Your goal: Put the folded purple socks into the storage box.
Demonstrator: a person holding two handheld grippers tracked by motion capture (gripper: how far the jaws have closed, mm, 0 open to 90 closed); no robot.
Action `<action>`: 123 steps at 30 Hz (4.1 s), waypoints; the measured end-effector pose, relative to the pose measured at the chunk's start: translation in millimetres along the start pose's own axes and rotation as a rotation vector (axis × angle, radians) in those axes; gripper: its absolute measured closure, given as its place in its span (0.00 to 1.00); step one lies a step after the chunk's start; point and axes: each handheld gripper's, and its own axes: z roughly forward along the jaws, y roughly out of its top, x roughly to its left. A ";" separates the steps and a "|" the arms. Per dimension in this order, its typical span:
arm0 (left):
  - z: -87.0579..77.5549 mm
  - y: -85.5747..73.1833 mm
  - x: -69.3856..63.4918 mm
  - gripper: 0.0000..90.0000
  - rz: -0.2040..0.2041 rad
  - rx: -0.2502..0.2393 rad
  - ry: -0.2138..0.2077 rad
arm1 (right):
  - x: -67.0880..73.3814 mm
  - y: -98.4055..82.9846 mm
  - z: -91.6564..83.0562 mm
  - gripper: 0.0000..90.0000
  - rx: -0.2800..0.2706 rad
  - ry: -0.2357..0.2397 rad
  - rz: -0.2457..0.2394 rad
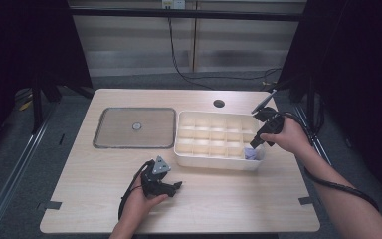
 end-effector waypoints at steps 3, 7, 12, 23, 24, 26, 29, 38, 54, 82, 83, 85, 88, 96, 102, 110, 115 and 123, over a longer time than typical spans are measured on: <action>0.0 0.0 0.0 0.25 -0.001 0.000 0.000 | 1.8 -1.3 1.8 0.61 0.004 0.003 0.000; 0.0 0.0 0.0 0.25 0.000 0.000 0.000 | 3.4 -2.3 5.7 0.60 0.015 0.003 -0.006; 0.0 0.0 0.1 0.25 0.001 0.000 0.000 | 5.6 -1.7 6.6 0.58 0.019 0.002 -0.008; 0.0 0.0 0.0 0.25 0.000 0.000 0.001 | 10.0 0.9 2.9 0.55 0.014 -0.018 -0.027; 0.0 0.0 0.0 0.25 0.000 0.000 0.000 | 10.7 1.1 2.7 0.55 0.015 -0.017 -0.028; 0.0 0.0 0.0 0.25 0.000 0.000 -0.001 | 12.5 1.9 2.4 0.54 0.018 -0.017 -0.030; 0.0 0.0 0.0 0.25 0.000 0.000 0.000 | 13.9 2.6 2.3 0.54 0.016 -0.012 -0.040; 0.0 0.0 -0.1 0.25 -0.001 -0.001 0.000 | 21.4 -0.6 -1.6 0.51 0.008 -0.007 -0.063; -0.1 0.1 0.2 0.25 -0.002 0.003 -0.001 | 42.9 -0.6 -12.9 0.47 -0.025 0.006 -0.130; 0.7 1.1 1.7 0.25 0.016 0.008 -0.003 | 82.8 -14.2 1.7 0.38 -0.036 0.061 -0.236; 0.8 1.1 1.8 0.25 0.017 0.007 -0.003 | 85.0 -15.9 2.6 0.38 -0.038 0.065 -0.246; 0.8 1.1 1.8 0.25 0.017 0.008 -0.004 | 90.0 -19.1 3.6 0.37 -0.036 0.066 -0.256; 0.7 1.1 1.8 0.25 0.017 0.008 -0.004 | 96.0 -23.5 6.6 0.37 -0.044 0.079 -0.272; 0.7 1.1 1.8 0.25 0.016 0.008 -0.004 | 110.5 -26.9 17.8 0.36 -0.030 0.101 -0.302; 0.7 1.1 1.8 0.25 0.017 0.008 -0.004 | 119.9 -27.2 25.3 0.35 -0.039 0.117 -0.331; 0.7 1.1 1.8 0.25 0.017 0.008 -0.003 | 125.5 -31.1 37.7 0.35 -0.057 0.136 -0.339; 0.7 1.1 1.8 0.25 0.017 0.008 -0.003 | 127.3 -34.8 48.0 0.35 -0.054 0.148 -0.347; 0.7 1.1 1.8 0.25 0.017 0.008 -0.003 | 130.0 -38.4 63.0 0.35 -0.080 0.170 -0.353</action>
